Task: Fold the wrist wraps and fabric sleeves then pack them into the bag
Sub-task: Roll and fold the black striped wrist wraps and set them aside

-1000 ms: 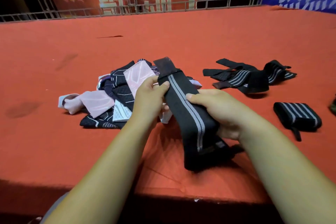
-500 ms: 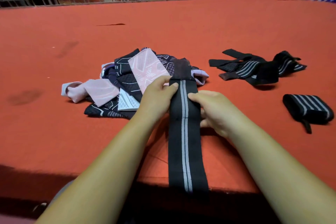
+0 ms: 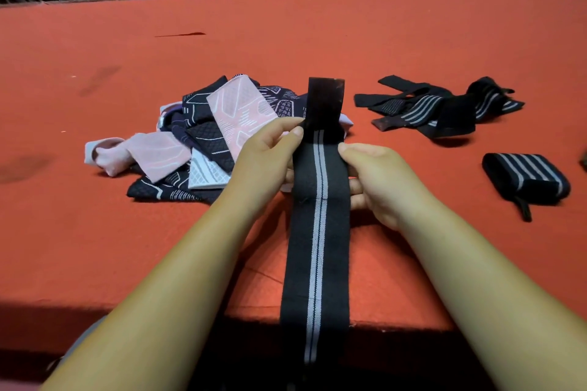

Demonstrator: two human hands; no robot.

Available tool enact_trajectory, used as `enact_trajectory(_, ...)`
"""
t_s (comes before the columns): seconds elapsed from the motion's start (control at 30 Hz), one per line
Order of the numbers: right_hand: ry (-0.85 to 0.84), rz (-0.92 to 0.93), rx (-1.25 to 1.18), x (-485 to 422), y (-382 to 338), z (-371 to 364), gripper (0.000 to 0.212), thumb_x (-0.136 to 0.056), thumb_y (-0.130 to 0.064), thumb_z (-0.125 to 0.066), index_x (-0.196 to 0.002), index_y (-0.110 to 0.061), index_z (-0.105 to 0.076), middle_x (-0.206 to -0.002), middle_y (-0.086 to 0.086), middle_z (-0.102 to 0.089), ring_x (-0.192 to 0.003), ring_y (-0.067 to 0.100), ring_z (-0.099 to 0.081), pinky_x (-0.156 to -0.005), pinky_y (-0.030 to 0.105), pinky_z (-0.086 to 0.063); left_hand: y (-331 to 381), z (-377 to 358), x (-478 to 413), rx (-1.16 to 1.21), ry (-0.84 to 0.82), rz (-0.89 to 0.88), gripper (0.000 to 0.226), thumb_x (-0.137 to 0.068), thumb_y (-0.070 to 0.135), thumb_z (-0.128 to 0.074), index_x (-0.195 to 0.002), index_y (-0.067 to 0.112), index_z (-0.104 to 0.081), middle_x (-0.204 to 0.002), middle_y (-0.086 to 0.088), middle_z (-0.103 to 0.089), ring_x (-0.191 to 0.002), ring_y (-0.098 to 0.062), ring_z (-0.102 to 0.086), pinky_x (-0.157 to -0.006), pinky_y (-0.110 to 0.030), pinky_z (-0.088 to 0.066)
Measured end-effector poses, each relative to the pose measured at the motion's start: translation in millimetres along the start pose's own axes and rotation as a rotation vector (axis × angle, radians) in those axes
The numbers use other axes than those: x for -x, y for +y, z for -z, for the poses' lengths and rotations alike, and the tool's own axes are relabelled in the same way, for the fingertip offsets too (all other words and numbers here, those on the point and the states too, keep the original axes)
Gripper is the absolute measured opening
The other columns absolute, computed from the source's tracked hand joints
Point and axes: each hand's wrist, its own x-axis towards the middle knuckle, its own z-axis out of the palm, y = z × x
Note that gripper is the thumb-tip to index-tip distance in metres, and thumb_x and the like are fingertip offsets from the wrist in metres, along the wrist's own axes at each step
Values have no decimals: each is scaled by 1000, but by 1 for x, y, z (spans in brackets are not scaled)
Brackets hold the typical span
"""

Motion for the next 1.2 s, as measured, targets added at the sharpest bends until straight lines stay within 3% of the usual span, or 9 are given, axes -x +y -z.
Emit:
enact_trajectory(0.17, 12, -15, -64, -6, -3, 4, 23, -112, -25, -53, -112, -13, -72, -90, 9, -75, -56, 15, -69, -49, 27, -55, 2, 1, -1, 23, -27, 6, 22, -107, 17, -59, -108, 28, -78, -75, 0, -54, -61, -16, -49, -52, -28, -41)
enact_trajectory(0.27, -4, -13, -66, -9, -2, 6, 27, -110, -25, -56, -117, -9, -77, -95, 10, -76, -62, 16, -69, -52, 27, -57, 2, 1, -2, -1, -64, 7, 26, -102, 10, -56, -102, 27, -77, -84, -2, -55, -71, -19, -49, -63, -31, -48)
enact_trajectory(0.43, -32, 4, -158, -8, -2, 7, 22, -105, -11, -59, -104, -9, -81, -91, 10, -76, -63, 14, -70, -53, 24, -58, 3, 4, 3, -88, -133, -21, 31, -98, 2, -52, -99, 25, -73, -84, -7, -50, -67, -19, -41, -60, -31, -32)
enact_trajectory(0.57, -111, 9, -190, -8, -6, 12, 28, -102, 0, -56, -121, 3, -76, -104, 19, -80, -76, 20, -79, -60, 28, -63, 5, 8, 5, -160, -147, -44, 31, -93, -3, -50, -96, 20, -71, -72, 6, -49, -54, -9, -40, -49, -22, -32)
enact_trajectory(0.7, -130, 47, -191, -5, -9, 14, 24, -98, -1, -63, -117, 3, -77, -106, 21, -80, -80, 22, -79, -66, 29, -65, 8, 7, 7, -135, -145, -38, 33, -91, -8, -46, -96, 16, -69, -76, 1, -49, -53, -3, -44, -50, -15, -37)
enact_trajectory(0.87, -96, 22, -224, -8, -8, 13, 32, -101, -5, -53, -125, 6, -72, -110, 23, -79, -88, 29, -79, -75, 38, -67, 4, 9, 4, -231, -131, -38, 34, -89, -3, -46, -96, 20, -71, -76, -6, -46, -55, -10, -37, -50, -24, -29)
enact_trajectory(0.97, -135, 30, -233, -5, -7, 13, 29, -108, -19, -56, -124, 0, -72, -111, 21, -79, -93, 28, -78, -81, 39, -66, 3, 10, 3, -214, -126, -8, 36, -90, -3, -44, -101, 17, -73, -64, 6, -47, -52, -7, -35, -49, -23, -28)
enact_trajectory(1.07, -180, 86, -176, -2, -2, 14, 28, -105, -10, -61, -127, 5, -70, -121, 27, -75, -103, 30, -75, -92, 39, -63, 2, 10, 1, -212, -125, 32, 36, -93, -3, -43, -106, 12, -74, -53, 15, -47, -49, -5, -37, -49, -22, -31)
enact_trajectory(1.2, -163, 141, -154, -3, 3, 12, 32, -102, 5, -61, -134, 10, -62, -127, 31, -71, -105, 31, -73, -94, 38, -61, -2, 10, -1, -170, -149, 26, 27, -91, 14, -57, -102, 23, -79, -87, -1, -72, -76, -14, -57, -70, -32, -46)
